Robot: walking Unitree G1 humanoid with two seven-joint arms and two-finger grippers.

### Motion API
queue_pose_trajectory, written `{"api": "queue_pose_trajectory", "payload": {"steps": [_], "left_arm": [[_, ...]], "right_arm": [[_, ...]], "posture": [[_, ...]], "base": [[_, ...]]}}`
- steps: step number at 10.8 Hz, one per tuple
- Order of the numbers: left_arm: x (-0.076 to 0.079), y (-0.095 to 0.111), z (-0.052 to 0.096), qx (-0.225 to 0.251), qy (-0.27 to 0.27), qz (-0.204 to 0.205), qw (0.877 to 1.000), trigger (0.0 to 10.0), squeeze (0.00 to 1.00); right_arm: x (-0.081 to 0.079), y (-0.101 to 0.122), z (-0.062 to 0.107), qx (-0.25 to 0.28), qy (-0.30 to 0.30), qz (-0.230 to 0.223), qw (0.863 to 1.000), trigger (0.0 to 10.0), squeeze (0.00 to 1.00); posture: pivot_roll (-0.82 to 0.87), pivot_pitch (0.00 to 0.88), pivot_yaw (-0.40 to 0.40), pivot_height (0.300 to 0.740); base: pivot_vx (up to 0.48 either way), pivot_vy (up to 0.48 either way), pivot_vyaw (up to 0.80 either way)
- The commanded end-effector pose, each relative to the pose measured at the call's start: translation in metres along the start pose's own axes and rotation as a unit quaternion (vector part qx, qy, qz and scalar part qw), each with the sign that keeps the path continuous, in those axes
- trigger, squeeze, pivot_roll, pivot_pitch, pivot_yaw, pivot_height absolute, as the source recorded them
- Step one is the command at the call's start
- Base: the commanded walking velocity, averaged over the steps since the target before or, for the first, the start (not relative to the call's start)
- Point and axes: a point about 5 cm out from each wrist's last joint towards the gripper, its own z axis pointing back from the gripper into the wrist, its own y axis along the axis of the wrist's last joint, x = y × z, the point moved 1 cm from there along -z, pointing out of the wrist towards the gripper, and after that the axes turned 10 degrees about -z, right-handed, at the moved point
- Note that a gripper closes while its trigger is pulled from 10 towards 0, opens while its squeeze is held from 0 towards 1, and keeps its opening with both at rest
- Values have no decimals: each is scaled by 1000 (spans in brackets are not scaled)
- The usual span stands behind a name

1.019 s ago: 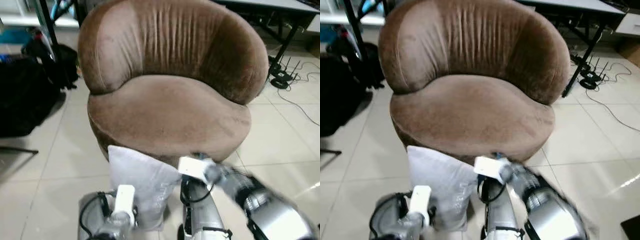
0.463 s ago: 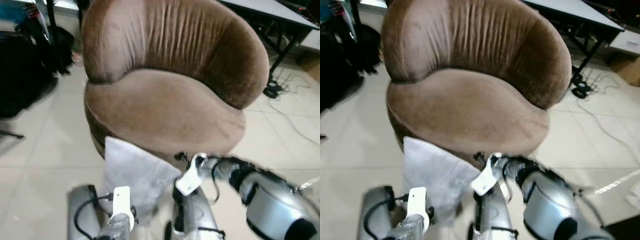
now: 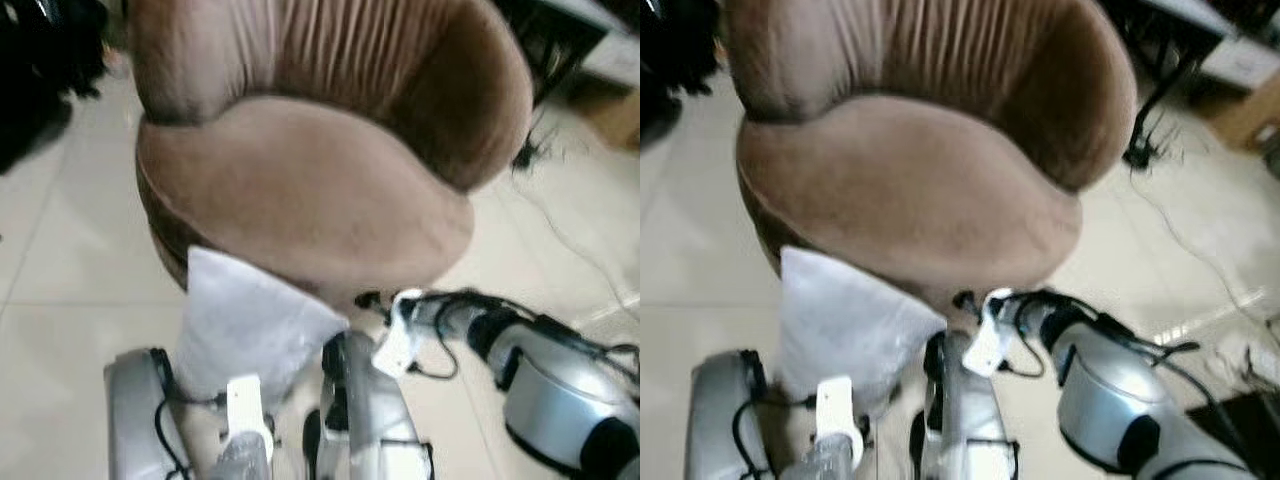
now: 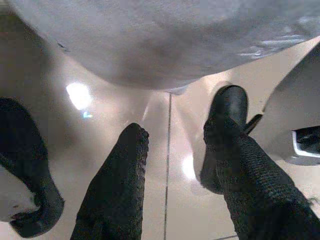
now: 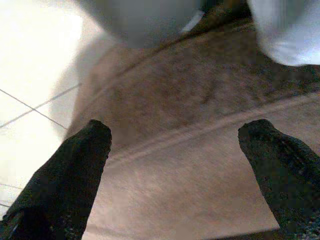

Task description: Move the pillow to the sofa from floor

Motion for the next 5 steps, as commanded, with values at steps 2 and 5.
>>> {"api": "queue_pose_trajectory", "payload": {"steps": [2, 5], "left_arm": [[52, -30, 18, -33, -44, 12, 998, 10000, 0], [57, -35, 21, -38, -46, 12, 998, 10000, 0]], "right_arm": [[-15, -16, 9, -8, 22, 3, 1000, 10000, 0], [-24, -15, 9, -8, 26, 7, 1000, 10000, 0]], "posture": [[-207, 288, -400, 463], [-175, 236, -400, 463]], "base": [[0, 0, 0], [0, 0, 0]]}}
